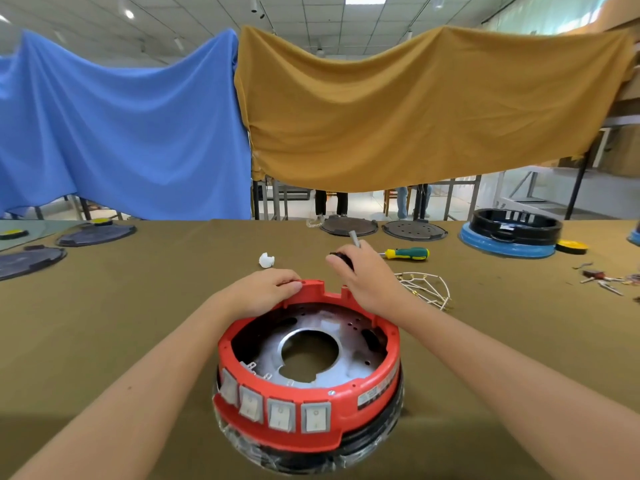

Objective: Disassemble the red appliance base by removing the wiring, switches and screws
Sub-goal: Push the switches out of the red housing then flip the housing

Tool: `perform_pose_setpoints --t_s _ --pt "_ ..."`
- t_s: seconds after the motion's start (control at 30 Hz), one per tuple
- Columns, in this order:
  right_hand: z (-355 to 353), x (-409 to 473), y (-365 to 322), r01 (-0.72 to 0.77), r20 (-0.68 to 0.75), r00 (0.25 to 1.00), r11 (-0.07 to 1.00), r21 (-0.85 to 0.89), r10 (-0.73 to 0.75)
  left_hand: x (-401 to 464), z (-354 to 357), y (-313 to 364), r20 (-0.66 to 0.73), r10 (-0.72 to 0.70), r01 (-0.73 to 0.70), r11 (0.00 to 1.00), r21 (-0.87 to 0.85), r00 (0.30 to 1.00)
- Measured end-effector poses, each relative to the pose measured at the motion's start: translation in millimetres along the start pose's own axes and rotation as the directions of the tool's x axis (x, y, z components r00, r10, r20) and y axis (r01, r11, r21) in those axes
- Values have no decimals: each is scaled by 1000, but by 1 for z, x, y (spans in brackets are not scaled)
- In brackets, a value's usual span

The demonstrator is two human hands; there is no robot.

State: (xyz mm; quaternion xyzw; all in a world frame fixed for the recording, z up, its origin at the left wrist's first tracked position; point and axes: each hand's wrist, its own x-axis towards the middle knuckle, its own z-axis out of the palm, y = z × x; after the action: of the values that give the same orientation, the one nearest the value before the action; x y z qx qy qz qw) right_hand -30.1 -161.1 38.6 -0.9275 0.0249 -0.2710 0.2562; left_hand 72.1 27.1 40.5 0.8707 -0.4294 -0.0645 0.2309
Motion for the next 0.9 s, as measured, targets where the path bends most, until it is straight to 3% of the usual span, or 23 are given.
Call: perform_pose_setpoints --t_s 0.13,0.2,0.27,0.37,0.43,0.6,0.77,0.9 --pt "-1 1 2 -26 44 999 999 30 24 -2 1 1 -34 -21 22 999 47 999" --pt "-4 1 2 -34 5 999 999 42 34 -2 2 1 -53 -31 35 997 71 998" --pt "-8 1 5 -95 -56 993 981 168 106 -2 2 1 -62 -37 42 996 82 997" --pt "-22 1 16 -264 -20 948 818 512 318 -2 4 -1 -65 -42 48 994 100 997" --pt "-34 -1 32 -350 26 912 744 569 409 0 5 -1 -66 -43 50 992 112 997" --pt "-57 -4 82 -393 -87 899 877 275 430 4 6 -2 -65 -72 79 991 108 995" --pt "-60 2 111 -433 -95 899 901 -37 428 9 8 -4 -76 -117 125 986 113 990" --pt "-54 9 128 -401 -83 916 903 -151 393 12 9 -5 -82 -133 141 984 105 988"
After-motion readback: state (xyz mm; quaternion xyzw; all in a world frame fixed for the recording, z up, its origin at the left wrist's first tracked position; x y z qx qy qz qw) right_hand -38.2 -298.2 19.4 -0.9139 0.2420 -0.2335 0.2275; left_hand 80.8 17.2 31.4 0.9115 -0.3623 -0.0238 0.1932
